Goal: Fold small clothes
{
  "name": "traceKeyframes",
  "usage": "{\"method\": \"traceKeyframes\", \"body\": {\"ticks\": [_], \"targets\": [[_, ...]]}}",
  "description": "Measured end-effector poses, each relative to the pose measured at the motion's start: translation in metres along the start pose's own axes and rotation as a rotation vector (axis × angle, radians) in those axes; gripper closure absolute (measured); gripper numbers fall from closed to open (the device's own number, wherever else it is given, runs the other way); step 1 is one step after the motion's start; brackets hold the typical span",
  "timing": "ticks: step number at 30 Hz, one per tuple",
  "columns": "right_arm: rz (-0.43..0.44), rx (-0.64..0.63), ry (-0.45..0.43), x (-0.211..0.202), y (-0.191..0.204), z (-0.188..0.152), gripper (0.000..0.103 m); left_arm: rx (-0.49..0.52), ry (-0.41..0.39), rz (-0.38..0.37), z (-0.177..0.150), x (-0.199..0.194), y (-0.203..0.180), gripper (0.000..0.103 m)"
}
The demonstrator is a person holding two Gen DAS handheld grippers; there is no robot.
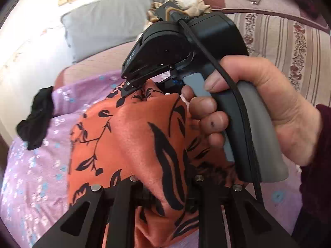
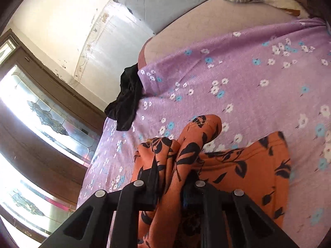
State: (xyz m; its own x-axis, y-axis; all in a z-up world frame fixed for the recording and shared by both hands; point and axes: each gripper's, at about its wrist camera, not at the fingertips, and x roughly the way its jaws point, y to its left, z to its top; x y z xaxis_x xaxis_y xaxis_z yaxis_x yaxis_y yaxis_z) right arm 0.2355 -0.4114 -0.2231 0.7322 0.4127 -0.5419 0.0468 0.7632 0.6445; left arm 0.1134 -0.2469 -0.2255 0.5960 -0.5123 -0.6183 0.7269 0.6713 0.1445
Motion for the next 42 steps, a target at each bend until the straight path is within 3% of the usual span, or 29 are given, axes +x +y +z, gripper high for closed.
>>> {"method": "traceKeyframes", "body": {"ticks": [3,5,7,10,13,16,18,21,26,28,30,31,34,37,42], "targets": [[-0.031,0.021,0.015,-0.002,-0.03,0.007,0.086,-0.028,0.041,-0.079,0.004,0.019,-0.005,0.074],[-0.032,0.063,0.074,0.007,-0.048,0.009,0.086,-0.052,0.122,-0.126,0.003,0.027,-0.003,0.041],[-0.069,0.065,0.12,0.019,-0.057,0.005,0.083,-0.059,0.154,-0.167,0.001,0.021,0.001,0.038],[-0.154,0.038,0.163,0.03,-0.06,-0.001,0.08,-0.026,0.119,-0.219,-0.003,-0.012,0.013,0.031],[-0.178,0.029,0.147,0.016,-0.056,0.001,0.078,-0.017,0.041,-0.145,-0.001,-0.042,0.038,0.024],[-0.281,-0.039,0.096,-0.009,-0.038,0.0,0.077,-0.055,0.031,-0.005,0.003,-0.052,0.068,0.023],[-0.318,-0.101,0.021,-0.032,-0.02,-0.003,0.077,-0.11,0.073,0.069,0.0,-0.05,0.085,0.023],[-0.199,-0.13,-0.025,-0.062,0.002,-0.015,0.077,-0.214,0.176,0.121,-0.014,-0.035,0.11,0.023],[-0.08,-0.112,0.079,-0.055,0.027,-0.047,0.077,-0.334,0.294,0.107,-0.049,-0.02,0.116,0.023],[-0.141,-0.07,0.144,-0.045,0.017,-0.064,0.077,-0.334,0.318,0.104,-0.052,-0.016,0.11,0.023],[-0.289,-0.01,0.239,-0.032,-0.01,-0.081,0.077,-0.318,0.345,0.095,-0.055,-0.005,0.106,0.022],[-0.29,0.02,0.257,-0.03,-0.022,-0.087,0.081,-0.329,0.359,0.078,-0.059,0.001,0.104,0.021],[-0.246,0.077,0.218,-0.044,-0.027,-0.077,0.083,-0.37,0.369,0.057,-0.064,0.006,0.106,0.021],[-0.34,-0.008,0.113,-0.054,-0.016,-0.064,0.078,-0.35,0.372,0.049,-0.062,0.007,0.105,0.019],[-0.267,0.006,0.028,-0.031,-0.006,-0.02,0.078,-0.337,0.373,0.044,-0.061,0.01,0.102,0.017]]}}
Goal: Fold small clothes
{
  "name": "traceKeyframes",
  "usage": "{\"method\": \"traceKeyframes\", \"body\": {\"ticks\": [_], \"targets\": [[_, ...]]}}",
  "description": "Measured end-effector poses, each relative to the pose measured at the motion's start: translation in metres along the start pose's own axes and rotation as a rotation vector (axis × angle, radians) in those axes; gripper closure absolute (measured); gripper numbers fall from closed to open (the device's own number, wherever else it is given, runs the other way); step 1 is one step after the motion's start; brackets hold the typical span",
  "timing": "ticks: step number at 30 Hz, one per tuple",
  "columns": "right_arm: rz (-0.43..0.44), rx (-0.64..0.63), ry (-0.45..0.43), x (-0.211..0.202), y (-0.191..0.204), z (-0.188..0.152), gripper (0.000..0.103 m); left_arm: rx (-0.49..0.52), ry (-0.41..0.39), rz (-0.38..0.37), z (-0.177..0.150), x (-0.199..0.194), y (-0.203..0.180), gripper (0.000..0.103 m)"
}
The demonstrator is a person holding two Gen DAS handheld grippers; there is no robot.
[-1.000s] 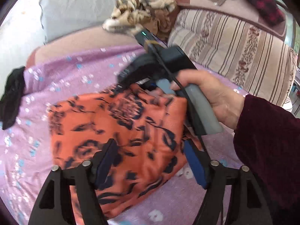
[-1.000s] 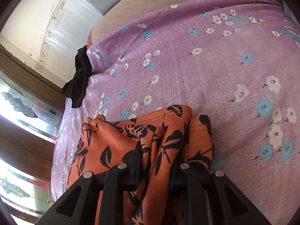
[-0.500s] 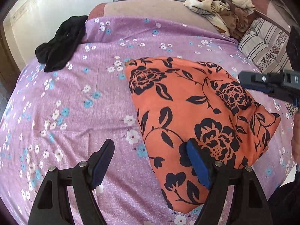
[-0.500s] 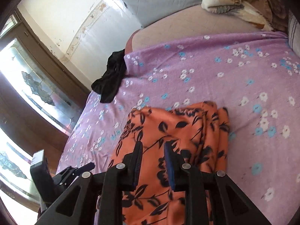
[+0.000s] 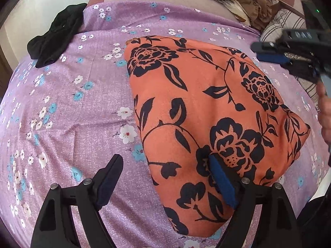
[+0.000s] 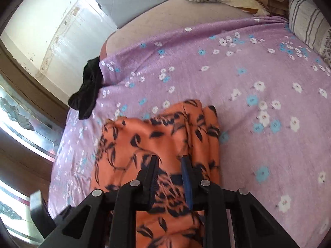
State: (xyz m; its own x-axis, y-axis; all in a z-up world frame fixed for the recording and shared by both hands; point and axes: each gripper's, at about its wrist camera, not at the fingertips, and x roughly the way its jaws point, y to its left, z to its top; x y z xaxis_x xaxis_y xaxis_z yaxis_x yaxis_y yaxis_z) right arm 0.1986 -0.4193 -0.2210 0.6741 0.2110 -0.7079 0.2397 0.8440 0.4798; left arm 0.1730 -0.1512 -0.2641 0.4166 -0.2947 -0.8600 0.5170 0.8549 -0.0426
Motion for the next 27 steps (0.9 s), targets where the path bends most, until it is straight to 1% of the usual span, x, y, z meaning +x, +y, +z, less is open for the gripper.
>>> {"method": "traceKeyframes", "body": {"ticks": [2,3,5,6,7,10,11,12,14,16,18,20,21,22,23,25,26,27], "targets": [[0.003,0.016,-0.018,0.016,0.004,0.014,0.078,-0.003,0.005,-0.005,0.0,0.002,0.001,0.013],[0.005,0.027,-0.004,0.029,0.004,0.017,0.078,-0.005,0.006,-0.005,0.0,0.003,0.002,0.011],[-0.042,0.064,0.079,0.066,-0.009,0.018,0.071,-0.017,0.013,-0.017,0.0,0.008,0.006,0.006],[-0.061,0.089,0.125,0.083,-0.016,0.017,0.071,-0.031,0.024,-0.029,0.001,0.012,0.009,0.005],[-0.046,0.098,0.121,0.088,-0.019,0.016,0.071,-0.049,0.034,-0.043,0.001,0.013,0.012,0.004],[-0.074,0.055,0.095,0.069,-0.007,0.018,0.071,-0.076,0.068,-0.081,0.005,0.013,0.017,0.004],[-0.067,0.031,0.071,0.057,-0.001,0.016,0.071,-0.07,0.072,-0.086,0.007,0.011,0.018,0.004],[-0.042,0.003,0.053,0.046,0.004,0.014,0.069,-0.064,0.067,-0.09,0.009,0.008,0.018,0.004],[-0.002,-0.042,0.046,0.023,0.015,0.004,0.069,-0.074,0.022,-0.083,0.013,-0.002,0.022,0.004],[0.013,-0.074,0.051,0.001,0.022,-0.01,0.069,-0.09,-0.026,-0.067,0.014,-0.014,0.026,0.004],[0.019,-0.085,0.047,-0.017,0.027,-0.023,0.069,-0.081,-0.042,-0.046,0.013,-0.02,0.027,0.004],[0.047,-0.068,0.071,-0.03,0.027,-0.038,0.069,-0.067,-0.024,-0.016,0.009,-0.017,0.025,0.004],[0.06,-0.06,0.088,-0.034,0.025,-0.048,0.069,-0.059,-0.009,-0.012,0.007,-0.014,0.023,0.004],[0.055,-0.06,0.104,-0.037,0.023,-0.059,0.069,-0.053,0.006,-0.018,0.005,-0.011,0.023,0.004],[0.027,-0.062,0.125,-0.039,0.019,-0.071,0.069,-0.048,0.02,-0.024,0.003,-0.009,0.02,0.004],[-0.066,-0.043,0.196,-0.029,0.005,-0.088,0.07,-0.046,0.036,-0.02,-0.002,-0.004,0.018,0.004],[-0.059,-0.008,0.229,-0.021,-0.006,-0.095,0.071,-0.047,0.042,-0.02,-0.004,-0.003,0.016,0.004],[-0.03,0.028,0.242,-0.017,-0.015,-0.098,0.071,-0.049,0.046,-0.02,-0.005,-0.001,0.016,0.004]]}}
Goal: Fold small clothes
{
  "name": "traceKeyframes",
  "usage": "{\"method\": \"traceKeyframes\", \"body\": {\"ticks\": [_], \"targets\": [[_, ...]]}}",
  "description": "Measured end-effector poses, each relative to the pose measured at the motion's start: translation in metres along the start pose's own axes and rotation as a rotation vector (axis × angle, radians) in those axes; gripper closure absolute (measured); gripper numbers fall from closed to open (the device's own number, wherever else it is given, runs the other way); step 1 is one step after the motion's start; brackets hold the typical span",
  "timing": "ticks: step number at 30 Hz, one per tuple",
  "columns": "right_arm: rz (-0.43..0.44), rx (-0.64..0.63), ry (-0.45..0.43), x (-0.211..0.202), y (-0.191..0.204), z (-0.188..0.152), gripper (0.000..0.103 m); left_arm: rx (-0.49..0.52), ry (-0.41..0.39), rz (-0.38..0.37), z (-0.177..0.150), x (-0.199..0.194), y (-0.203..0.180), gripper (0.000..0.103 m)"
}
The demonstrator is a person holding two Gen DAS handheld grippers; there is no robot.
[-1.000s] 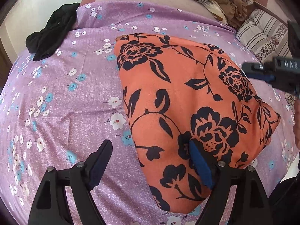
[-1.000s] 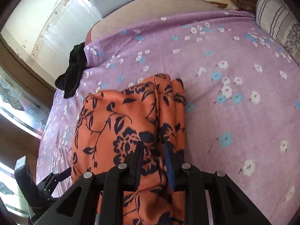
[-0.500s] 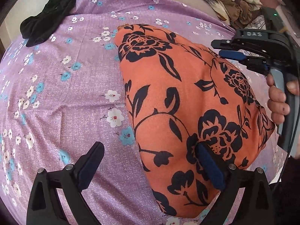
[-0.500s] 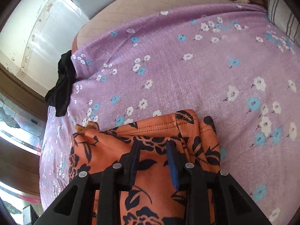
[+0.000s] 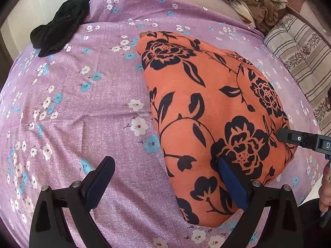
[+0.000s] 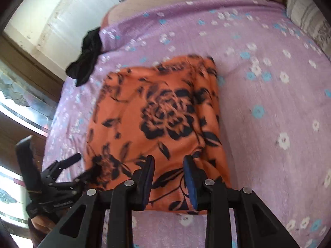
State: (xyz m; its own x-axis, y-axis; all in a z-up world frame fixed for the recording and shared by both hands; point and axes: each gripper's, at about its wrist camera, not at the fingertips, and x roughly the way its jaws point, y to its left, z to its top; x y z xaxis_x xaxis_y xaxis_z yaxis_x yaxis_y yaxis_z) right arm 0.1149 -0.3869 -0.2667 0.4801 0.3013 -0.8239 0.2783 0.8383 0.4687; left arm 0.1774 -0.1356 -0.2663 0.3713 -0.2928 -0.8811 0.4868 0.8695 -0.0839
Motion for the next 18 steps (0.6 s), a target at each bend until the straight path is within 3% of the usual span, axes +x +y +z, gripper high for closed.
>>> {"method": "traceKeyframes", "body": {"ticks": [6,12,16,18], "targets": [[-0.006,-0.018,-0.08,-0.022,0.006,0.007,0.071,-0.021,-0.014,-0.01,0.001,-0.004,0.002,0.004],[-0.015,-0.017,-0.161,-0.017,0.023,0.054,0.069,-0.004,-0.013,-0.028,-0.001,0.003,-0.003,0.003],[-0.132,0.006,-0.044,0.029,0.019,0.074,0.069,0.006,-0.032,-0.023,-0.003,0.006,-0.003,0.0],[-0.139,0.0,-0.063,0.031,0.026,0.082,0.069,0.005,-0.041,-0.02,-0.003,0.005,-0.002,0.0]]}}
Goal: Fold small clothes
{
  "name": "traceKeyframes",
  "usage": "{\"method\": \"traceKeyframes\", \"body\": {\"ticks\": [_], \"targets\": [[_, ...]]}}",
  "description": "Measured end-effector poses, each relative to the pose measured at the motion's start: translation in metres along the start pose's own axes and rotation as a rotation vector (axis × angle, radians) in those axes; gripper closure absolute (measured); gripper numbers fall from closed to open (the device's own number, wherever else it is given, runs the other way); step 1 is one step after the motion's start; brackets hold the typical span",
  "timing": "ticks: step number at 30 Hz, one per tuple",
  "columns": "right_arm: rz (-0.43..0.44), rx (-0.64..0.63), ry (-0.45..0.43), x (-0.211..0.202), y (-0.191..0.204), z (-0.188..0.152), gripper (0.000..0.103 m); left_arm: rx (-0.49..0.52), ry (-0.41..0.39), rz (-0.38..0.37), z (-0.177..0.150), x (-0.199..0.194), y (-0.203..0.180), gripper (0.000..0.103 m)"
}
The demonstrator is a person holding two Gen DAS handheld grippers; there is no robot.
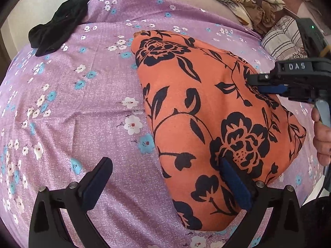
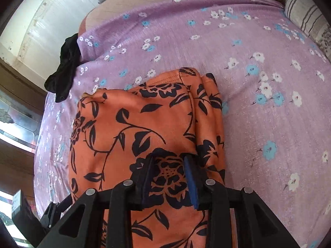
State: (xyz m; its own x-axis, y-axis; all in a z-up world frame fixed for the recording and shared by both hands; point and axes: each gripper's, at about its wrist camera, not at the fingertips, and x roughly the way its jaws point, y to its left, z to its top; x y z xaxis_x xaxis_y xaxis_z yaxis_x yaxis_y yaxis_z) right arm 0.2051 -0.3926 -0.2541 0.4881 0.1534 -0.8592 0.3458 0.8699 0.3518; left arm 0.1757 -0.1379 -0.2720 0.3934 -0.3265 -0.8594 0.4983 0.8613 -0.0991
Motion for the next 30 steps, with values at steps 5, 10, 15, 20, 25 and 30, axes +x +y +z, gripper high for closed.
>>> {"method": "traceKeyframes", "body": {"ticks": [5,10,15,20,25,30], "targets": [[0.084,-0.136,-0.127,-0.01,0.039,0.019,0.068,0.05,-0.038,0.033,-0.005,-0.005,-0.006,0.0],[0.192,-0.244,-0.1,0.017,0.082,0.027,0.068,0.046,-0.04,0.016,-0.006,-0.005,-0.004,0.0],[0.143,-0.273,0.013,0.07,0.101,0.034,0.065,0.039,-0.037,0.0,-0.007,-0.003,0.0,0.0],[0.165,-0.197,0.058,0.091,0.089,0.039,0.063,0.033,-0.025,-0.002,-0.005,0.0,0.002,0.0],[0.153,-0.198,0.04,0.084,0.091,0.036,0.063,0.029,-0.02,0.002,-0.004,0.001,0.002,0.0],[0.14,-0.172,0.014,0.062,0.086,0.036,0.062,0.024,-0.027,0.015,-0.007,-0.001,-0.002,0.0]]}}
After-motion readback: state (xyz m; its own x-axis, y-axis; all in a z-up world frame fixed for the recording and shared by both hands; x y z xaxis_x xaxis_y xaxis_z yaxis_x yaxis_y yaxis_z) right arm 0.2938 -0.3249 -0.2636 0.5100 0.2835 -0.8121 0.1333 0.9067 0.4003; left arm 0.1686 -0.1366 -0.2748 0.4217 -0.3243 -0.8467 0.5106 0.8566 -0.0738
